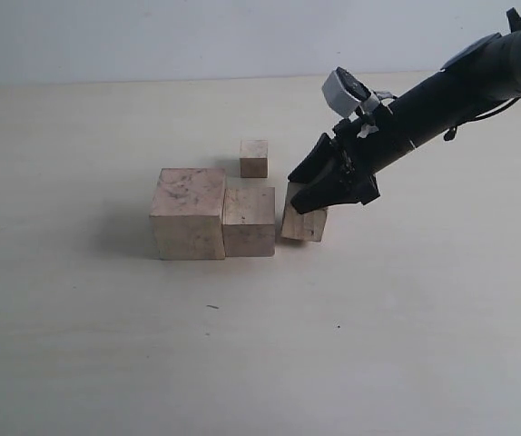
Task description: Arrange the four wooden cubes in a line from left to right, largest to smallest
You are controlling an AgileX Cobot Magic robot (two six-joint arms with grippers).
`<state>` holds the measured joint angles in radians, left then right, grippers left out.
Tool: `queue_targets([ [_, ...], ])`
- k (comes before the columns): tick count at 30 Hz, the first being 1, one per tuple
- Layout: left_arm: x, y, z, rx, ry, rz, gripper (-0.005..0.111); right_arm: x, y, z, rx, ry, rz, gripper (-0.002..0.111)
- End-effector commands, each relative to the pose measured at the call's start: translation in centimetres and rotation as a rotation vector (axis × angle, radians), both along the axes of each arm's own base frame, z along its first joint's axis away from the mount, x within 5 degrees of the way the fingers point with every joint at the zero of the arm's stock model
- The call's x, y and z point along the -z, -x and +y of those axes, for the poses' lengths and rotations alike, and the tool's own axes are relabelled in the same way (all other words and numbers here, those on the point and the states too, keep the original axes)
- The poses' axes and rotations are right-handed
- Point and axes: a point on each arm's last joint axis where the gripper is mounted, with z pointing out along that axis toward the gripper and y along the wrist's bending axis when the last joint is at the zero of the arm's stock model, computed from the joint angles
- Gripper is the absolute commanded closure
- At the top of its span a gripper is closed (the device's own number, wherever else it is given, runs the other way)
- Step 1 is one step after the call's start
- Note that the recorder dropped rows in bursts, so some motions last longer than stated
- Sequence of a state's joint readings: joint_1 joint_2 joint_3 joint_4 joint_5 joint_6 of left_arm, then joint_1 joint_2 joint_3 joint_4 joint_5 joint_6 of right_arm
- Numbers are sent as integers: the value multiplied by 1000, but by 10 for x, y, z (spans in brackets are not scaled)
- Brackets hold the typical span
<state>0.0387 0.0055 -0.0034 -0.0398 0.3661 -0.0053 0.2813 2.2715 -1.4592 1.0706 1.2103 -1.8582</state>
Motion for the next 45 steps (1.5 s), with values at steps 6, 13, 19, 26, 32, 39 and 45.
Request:
queue_targets([
  [6, 0, 0, 0, 0, 3, -15, 107, 0, 1, -1, -3, -5, 11, 58],
  [13, 0, 0, 0, 0, 3, -15, 107, -1, 0, 0, 17, -17, 18, 58],
  [19, 0, 0, 0, 0, 3, -15, 107, 1, 2, -2, 12, 20, 44, 58],
  [26, 0, 0, 0, 0, 3, -15, 107, -1, 1, 0, 21, -12, 32, 58],
  [32, 0, 0, 0, 0, 3, -15, 107, 1, -2, -1, 59, 16, 35, 58],
  [39, 0, 0, 0, 0, 3, -15, 107, -1, 1, -1, 47, 12, 76, 58],
  [45, 0, 0, 0, 0, 3, -15, 107, 0, 1, -1, 40, 18, 72, 58],
])
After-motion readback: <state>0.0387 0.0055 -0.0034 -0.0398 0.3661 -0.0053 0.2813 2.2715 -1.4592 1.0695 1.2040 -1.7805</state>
